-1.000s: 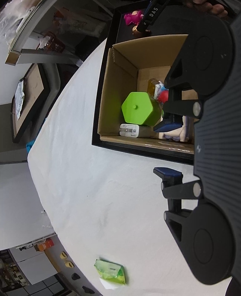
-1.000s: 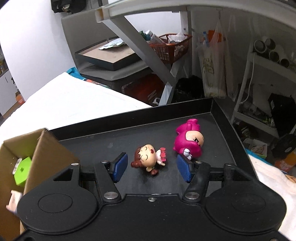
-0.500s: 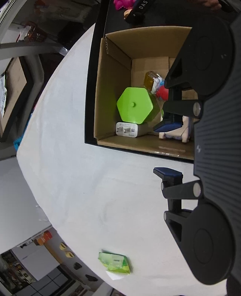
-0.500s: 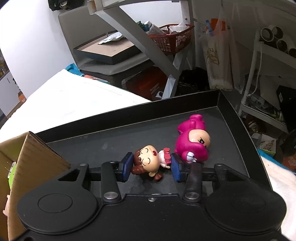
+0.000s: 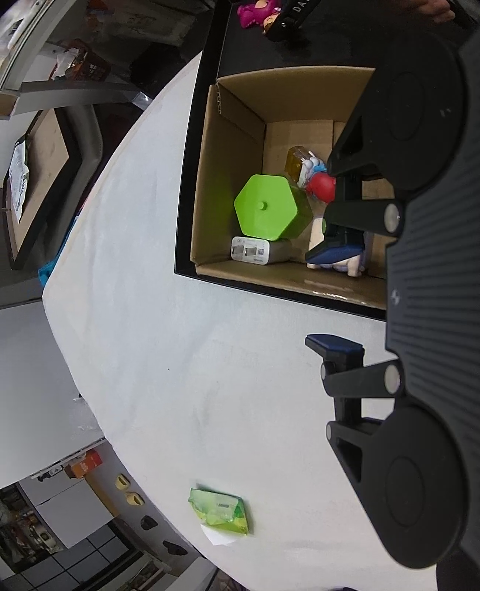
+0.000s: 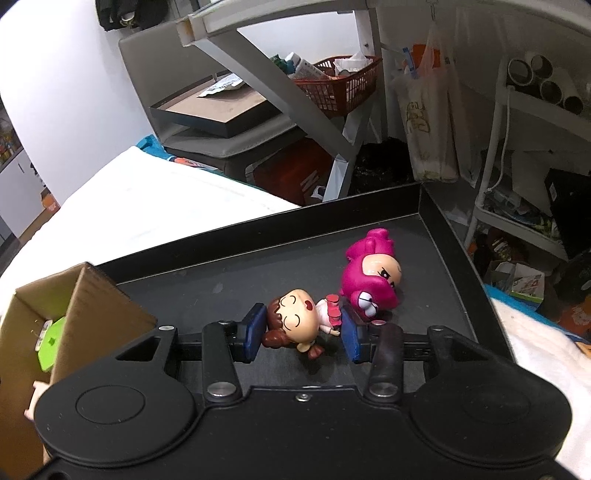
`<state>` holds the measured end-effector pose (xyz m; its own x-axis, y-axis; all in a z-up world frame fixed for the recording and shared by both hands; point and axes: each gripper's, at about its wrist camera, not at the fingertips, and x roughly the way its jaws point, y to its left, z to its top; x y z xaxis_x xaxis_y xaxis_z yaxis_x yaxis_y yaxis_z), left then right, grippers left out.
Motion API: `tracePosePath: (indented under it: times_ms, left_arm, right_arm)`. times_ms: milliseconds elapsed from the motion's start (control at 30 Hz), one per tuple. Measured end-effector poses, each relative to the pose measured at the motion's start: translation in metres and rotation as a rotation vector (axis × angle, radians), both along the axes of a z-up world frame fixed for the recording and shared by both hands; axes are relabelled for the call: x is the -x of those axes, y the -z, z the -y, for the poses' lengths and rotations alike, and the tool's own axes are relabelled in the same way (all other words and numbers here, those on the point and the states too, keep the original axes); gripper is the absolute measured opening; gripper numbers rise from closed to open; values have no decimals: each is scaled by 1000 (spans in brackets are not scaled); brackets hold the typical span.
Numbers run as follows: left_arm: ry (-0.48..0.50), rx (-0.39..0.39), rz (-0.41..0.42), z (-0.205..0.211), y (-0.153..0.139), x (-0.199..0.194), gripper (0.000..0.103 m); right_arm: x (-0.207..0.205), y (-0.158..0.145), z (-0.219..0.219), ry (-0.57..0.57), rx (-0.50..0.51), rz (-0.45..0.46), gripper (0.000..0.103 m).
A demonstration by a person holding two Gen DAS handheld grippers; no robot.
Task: Organize rigid objects
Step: 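Carry the doll with the right tool and release it into the box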
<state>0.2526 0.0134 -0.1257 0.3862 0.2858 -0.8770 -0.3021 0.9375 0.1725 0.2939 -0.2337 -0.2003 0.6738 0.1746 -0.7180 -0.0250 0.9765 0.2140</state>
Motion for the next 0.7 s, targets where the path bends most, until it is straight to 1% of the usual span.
tracePosePath:
  times_ms: [133, 233, 300, 500, 700]
  left_arm:
    - [4, 2, 2, -5, -2, 6, 40]
    - [29, 8, 15, -7, -3, 10, 40]
    - [41, 3, 21, -6, -3, 12, 40]
    - [23, 62, 37, -16, -1, 19, 40]
    - [56, 98, 56, -21, -1, 20, 40]
  right_arm:
    - [9, -12, 0, -16, 13, -1, 42]
    - [14, -23, 4, -17, -19, -13, 42]
    - [17, -30, 3, -19, 2, -10, 42]
    - [25, -46, -2, -24, 31, -5, 42]
    - [33, -69, -11, -44, 72, 19, 42]
